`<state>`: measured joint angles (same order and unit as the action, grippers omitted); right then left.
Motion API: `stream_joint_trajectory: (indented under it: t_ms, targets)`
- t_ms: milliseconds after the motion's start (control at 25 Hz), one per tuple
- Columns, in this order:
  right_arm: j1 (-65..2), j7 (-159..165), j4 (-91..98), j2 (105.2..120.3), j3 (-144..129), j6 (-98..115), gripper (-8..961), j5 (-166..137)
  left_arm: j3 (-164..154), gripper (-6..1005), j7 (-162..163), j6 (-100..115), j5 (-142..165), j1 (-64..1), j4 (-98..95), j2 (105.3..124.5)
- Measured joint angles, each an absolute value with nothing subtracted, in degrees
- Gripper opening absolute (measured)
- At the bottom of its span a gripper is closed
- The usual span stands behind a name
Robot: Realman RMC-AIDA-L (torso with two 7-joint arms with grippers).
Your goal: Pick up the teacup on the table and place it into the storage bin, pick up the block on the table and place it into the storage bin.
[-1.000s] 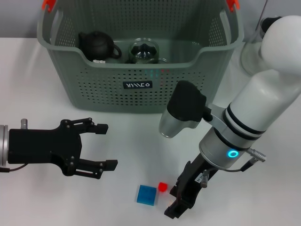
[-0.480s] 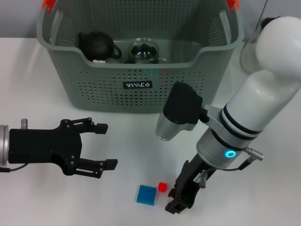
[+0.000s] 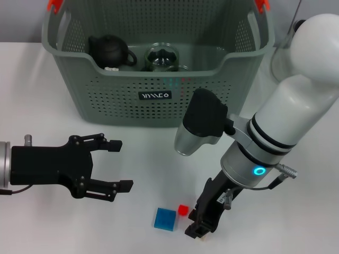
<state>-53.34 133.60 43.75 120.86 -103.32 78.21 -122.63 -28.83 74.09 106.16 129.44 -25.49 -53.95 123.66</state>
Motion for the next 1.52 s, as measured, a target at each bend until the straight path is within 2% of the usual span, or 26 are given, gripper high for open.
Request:
stream_joint_trajectory:
  t_ms: [920,1000,1240,1520]
  targets:
    - [-52.99,133.35,43.11,121.05,-104.59,77.6,363,-122.58,-28.83,948,73.45,105.96,129.68,-25.58,-53.17,123.57]
    - [-52.98,133.4,43.2,121.04,-105.49,77.24,353,-122.5,-28.83,948,73.41,105.92,129.69,-25.55,-53.17,123.57]
    - [-52.97,133.74,43.74,121.02,-107.38,76.82,210,-122.25,-28.83,948,73.39,105.54,129.73,-25.51,-53.17,123.57]
    - [-52.67,133.81,45.34,120.83,-107.21,76.98,178,-122.24,-28.83,948,73.39,105.45,129.72,-25.49,-53.17,123.57]
